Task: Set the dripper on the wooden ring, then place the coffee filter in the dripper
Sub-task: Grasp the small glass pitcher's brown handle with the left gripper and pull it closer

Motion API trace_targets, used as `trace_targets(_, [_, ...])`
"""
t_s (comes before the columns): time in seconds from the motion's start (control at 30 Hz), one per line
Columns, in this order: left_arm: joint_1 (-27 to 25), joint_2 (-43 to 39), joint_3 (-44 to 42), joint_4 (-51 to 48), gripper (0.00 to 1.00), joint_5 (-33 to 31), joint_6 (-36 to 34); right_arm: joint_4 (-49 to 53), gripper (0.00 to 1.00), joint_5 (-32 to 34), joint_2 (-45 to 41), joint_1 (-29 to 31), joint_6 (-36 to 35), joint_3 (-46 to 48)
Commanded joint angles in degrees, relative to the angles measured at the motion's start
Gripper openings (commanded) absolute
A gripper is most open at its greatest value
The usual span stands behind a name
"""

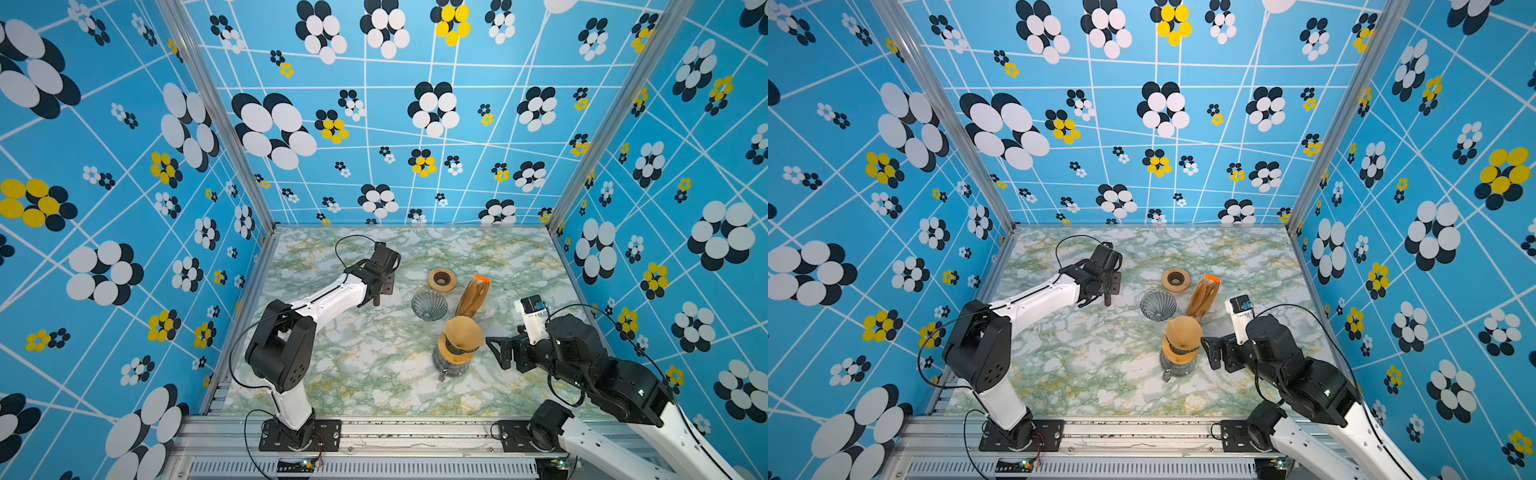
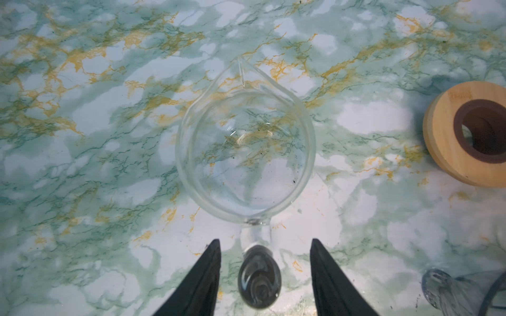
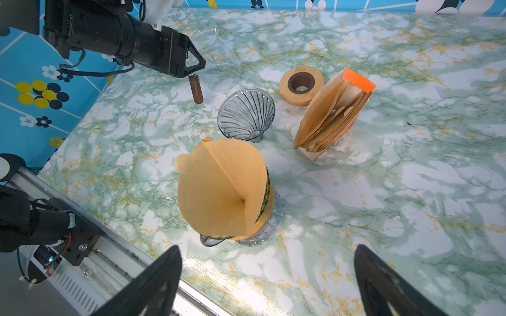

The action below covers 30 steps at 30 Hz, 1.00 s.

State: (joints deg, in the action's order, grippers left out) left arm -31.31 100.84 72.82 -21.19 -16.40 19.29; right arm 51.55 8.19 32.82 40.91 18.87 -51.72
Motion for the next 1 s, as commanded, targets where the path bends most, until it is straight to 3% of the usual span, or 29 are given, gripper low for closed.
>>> trace_targets(0.0, [-0.7, 1.6, -0.7, 1.8, 0.51, -1.9, -0.7, -1.4, 0.99, -1.2, -0.1, -0.1, -0.3, 0.9])
trace_targets(0.37, [-1.6, 2.9, 2.0, -0.2, 0.44, -4.0, -1.2, -1.5, 0.99, -2.0, -0.1, -0.1, -0.4, 1.2])
trace_targets(0.4, [-1.6, 2.9, 2.1, -0.5, 0.40, -4.1, -1.2, -1.5, 0.99, -1.9, -0.2, -0.1, -0.4, 1.2])
trace_targets(0.7, [-1.6, 1.5, 1.5, -1.7, 0.32, -4.7, -1.5, -1.4, 0.99, -2.3, -0.7, -0.1, -0.4, 1.1])
trace_targets(0.97, [-1.8, -1.2, -1.5, -1.5, 0.25, -4.8, -1.7, -0.2, 0.99, -9.1, -1.9, -0.1, -0.8, -0.8])
